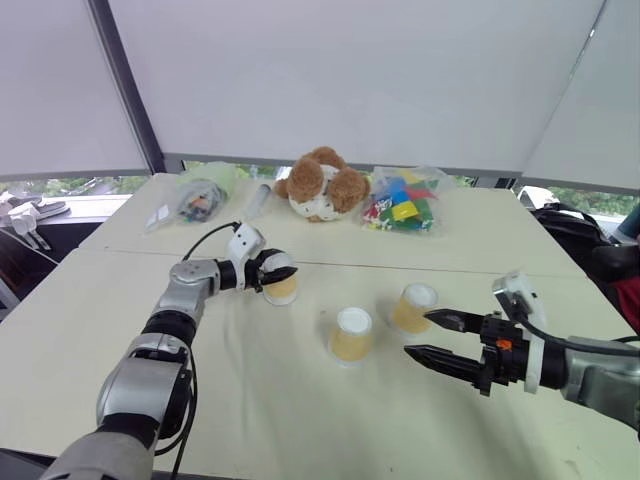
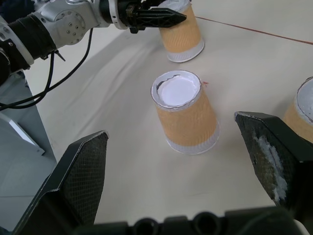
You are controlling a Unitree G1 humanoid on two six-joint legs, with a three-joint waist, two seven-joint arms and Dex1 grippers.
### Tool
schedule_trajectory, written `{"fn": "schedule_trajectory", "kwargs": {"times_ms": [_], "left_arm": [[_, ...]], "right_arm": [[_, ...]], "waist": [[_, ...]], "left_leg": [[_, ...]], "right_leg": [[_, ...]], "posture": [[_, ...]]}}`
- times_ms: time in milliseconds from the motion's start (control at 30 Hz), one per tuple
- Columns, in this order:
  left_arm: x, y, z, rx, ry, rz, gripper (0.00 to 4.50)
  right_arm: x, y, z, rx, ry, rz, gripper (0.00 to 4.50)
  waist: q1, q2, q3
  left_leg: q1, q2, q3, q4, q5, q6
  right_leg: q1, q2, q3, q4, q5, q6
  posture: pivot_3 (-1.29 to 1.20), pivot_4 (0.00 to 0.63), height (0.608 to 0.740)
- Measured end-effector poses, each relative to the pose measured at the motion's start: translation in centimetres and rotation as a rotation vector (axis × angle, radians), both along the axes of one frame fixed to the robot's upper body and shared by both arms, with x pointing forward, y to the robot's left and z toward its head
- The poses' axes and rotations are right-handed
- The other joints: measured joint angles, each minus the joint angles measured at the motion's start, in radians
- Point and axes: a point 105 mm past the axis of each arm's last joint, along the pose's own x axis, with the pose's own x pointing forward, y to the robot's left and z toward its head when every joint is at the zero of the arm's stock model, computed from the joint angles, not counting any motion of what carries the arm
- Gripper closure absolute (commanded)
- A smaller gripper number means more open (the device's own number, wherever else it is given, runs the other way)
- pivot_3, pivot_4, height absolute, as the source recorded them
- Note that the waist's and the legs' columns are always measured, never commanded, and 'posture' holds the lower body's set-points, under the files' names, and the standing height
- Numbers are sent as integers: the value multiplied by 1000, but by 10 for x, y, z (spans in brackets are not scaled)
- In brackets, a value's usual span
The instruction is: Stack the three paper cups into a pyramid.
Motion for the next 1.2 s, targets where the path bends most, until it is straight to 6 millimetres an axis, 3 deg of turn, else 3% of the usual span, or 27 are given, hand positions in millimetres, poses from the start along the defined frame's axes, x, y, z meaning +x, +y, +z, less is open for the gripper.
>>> {"fn": "schedule_trajectory", "kwargs": {"times_ms": [100,200,333,467,600,833,1033,1200], "left_arm": [[-7,3,8,16,-22,-46,2310],[-32,16,18,33,-38,-139,2310],[-75,16,-1,23,52,-206,2310],[-98,2,-7,-10,102,-238,2310],[-102,-8,2,-26,78,-249,2310],[-102,-35,-17,-42,128,-324,2310],[-92,-38,-14,-25,83,-330,2310],[-91,-41,-21,-19,97,-333,2310]], "right_arm": [[0,-1,0,1,0,-5,0],[-1,-5,0,2,-1,-20,0],[-1,-5,-1,4,6,-19,0],[-1,-1,-1,13,3,7,0],[0,-1,-3,18,16,14,0],[2,-2,-3,14,14,15,0],[0,-5,-5,12,18,0,0],[1,-7,-3,7,4,-18,0]], "waist": [[-2,0,0],[-10,1,0],[-4,2,-1],[9,1,-1],[4,1,-1],[0,1,-1],[0,1,-1],[0,1,-1]], "left_leg": [[0,0,0,0,0,0],[1,1,1,-1,0,0],[1,2,0,0,1,-1],[1,1,-2,3,1,-1],[1,0,-2,3,1,-1],[1,0,-3,2,1,-1],[1,0,-2,2,1,-1],[1,0,-3,2,1,-1]], "right_leg": [[0,0,0,0,0,0],[-1,0,1,1,0,0],[-1,0,0,3,0,0],[3,-1,-2,2,0,0],[4,-1,-1,2,0,0],[3,0,-1,2,0,0],[3,0,-1,2,0,0],[3,0,-1,2,0,0]], "posture": [[0,150,740],[0,150,740],[0,150,740],[0,150,740],[0,150,740],[0,150,740],[0,150,740],[0,150,740]]}}
